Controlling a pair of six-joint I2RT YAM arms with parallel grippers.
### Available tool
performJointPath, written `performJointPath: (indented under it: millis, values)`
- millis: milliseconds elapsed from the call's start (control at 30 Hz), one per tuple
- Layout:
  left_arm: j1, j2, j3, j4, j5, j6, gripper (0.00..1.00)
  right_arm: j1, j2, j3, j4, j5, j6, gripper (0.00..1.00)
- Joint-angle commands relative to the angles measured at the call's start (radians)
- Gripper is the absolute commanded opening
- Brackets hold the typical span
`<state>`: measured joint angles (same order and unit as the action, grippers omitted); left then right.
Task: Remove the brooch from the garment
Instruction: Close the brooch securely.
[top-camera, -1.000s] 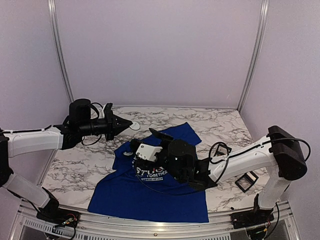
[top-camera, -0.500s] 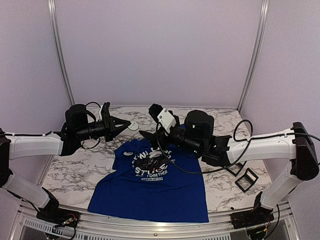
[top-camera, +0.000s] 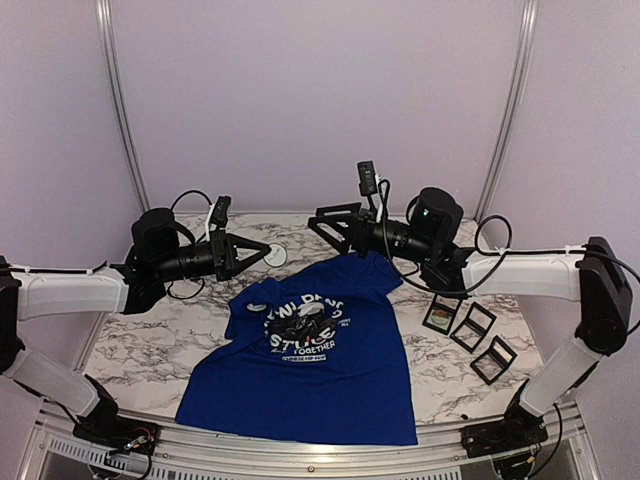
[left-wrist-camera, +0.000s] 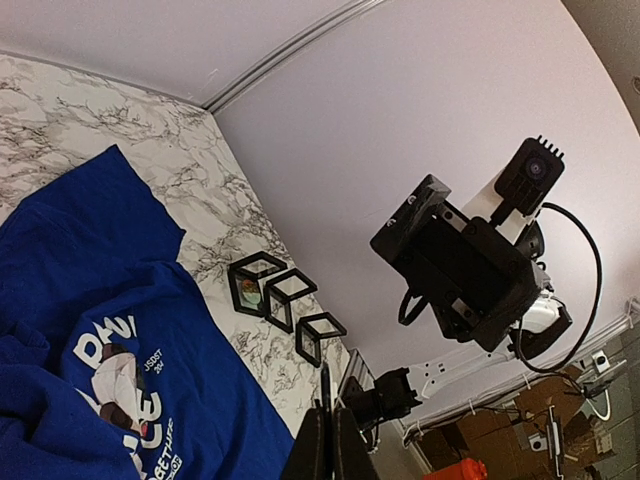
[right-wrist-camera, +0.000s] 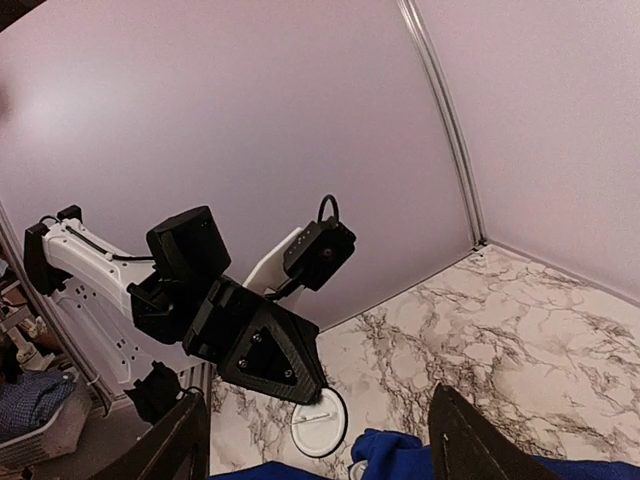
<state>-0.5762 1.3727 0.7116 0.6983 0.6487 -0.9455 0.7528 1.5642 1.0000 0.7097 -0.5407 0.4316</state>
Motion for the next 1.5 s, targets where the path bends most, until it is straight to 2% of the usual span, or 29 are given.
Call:
performJointPath:
  millis: [0, 133, 367, 833, 1467]
  values:
    - [-0.030, -0.023, 0.043, -0.002, 0.039, 0.103, 0.00, -0.012, 0.052, 0.020, 0.107, -0.173, 0.168, 0.70]
    - [-0.048, -0.027, 0.052, 0.002, 0.049, 0.128, 0.00, -0.012, 0.082, 0.039, 0.102, -0.217, 0.183, 0.63]
    - [-0.069, -0.034, 0.062, 0.012, 0.057, 0.159, 0.00, -0.013, 0.101, 0.044, 0.102, -0.246, 0.196, 0.59]
    - [-0.089, -0.039, 0.076, 0.032, 0.073, 0.180, 0.00, 0.009, 0.151, 0.085, 0.106, -0.309, 0.224, 0.42]
    - [-0.093, -0.040, 0.080, 0.049, 0.081, 0.196, 0.00, 0.033, 0.203, 0.139, 0.074, -0.402, 0.225, 0.33]
